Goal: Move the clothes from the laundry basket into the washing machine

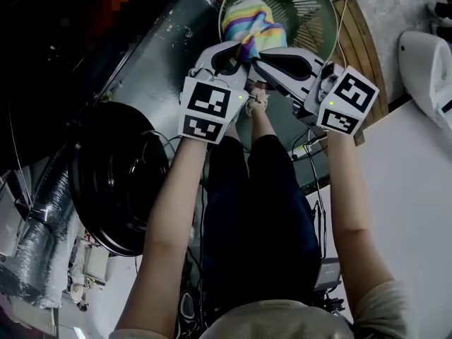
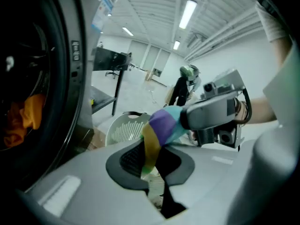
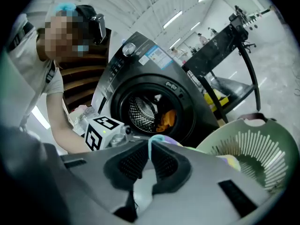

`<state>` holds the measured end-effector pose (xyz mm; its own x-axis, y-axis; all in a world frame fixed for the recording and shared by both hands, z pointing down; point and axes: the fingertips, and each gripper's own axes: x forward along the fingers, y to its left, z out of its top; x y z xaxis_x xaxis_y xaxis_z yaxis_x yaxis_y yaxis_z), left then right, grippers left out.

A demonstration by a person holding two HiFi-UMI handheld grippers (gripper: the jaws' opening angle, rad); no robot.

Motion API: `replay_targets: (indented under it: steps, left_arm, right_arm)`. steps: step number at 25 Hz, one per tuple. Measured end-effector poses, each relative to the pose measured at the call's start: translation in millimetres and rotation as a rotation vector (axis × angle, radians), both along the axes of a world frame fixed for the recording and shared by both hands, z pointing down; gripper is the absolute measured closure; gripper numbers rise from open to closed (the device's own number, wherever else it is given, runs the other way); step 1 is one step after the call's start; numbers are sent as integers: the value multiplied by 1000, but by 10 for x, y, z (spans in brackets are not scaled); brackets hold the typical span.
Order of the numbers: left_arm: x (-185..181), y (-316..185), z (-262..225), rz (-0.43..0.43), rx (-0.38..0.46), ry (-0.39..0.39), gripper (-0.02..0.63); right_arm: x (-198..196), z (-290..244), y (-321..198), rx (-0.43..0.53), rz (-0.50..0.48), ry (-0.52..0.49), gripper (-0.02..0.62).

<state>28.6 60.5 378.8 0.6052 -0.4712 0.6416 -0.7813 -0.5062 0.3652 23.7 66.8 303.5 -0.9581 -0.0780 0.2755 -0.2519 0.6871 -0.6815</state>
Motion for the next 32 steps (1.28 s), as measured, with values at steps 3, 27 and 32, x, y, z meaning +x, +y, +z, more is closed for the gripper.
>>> replay_targets:
  steps: [3,27,32]
  left_arm:
    - [-302,49,53,-111,-41,-31,574]
    - [-1056,88,-36,-252,-49,-46,572]
    - [-948,101,46,-303,-81,30,571]
  right_arm:
    - [106,278,-10,-28,35,43,583]
    - [259,2365,-627,-360,238,405,586]
    - [239,1558,-603,-353,340,109,585]
